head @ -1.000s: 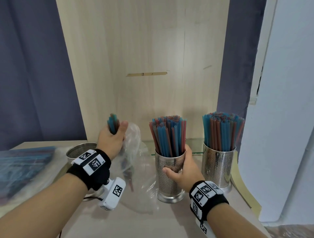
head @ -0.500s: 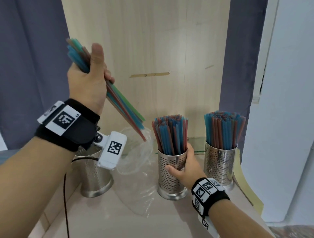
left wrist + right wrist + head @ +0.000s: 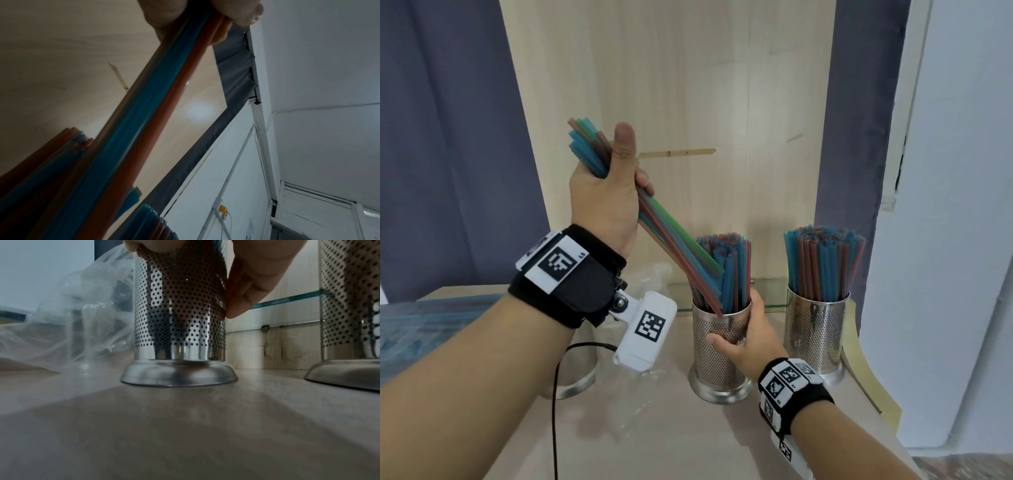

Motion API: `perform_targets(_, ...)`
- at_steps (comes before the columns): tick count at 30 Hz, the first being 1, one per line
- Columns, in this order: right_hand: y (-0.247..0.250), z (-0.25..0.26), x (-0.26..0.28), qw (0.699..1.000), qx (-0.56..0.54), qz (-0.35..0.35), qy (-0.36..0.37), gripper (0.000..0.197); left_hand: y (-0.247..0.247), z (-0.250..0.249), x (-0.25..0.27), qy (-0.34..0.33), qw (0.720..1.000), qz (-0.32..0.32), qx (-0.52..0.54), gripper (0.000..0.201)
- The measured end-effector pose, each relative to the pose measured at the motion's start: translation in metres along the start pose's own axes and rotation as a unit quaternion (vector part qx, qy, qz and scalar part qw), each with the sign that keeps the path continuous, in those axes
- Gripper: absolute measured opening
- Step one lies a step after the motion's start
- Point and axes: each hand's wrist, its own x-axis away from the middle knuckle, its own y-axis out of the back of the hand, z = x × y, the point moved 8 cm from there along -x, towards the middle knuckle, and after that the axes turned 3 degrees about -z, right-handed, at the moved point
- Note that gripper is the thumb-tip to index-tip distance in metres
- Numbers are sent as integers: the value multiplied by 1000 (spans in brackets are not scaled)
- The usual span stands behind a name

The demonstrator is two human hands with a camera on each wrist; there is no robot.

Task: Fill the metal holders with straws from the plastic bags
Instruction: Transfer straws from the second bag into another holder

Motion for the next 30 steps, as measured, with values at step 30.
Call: perform_targets(30, 23, 42, -36, 995, -31, -70, -68, 108, 39, -45, 7, -89, 995, -2, -43, 29)
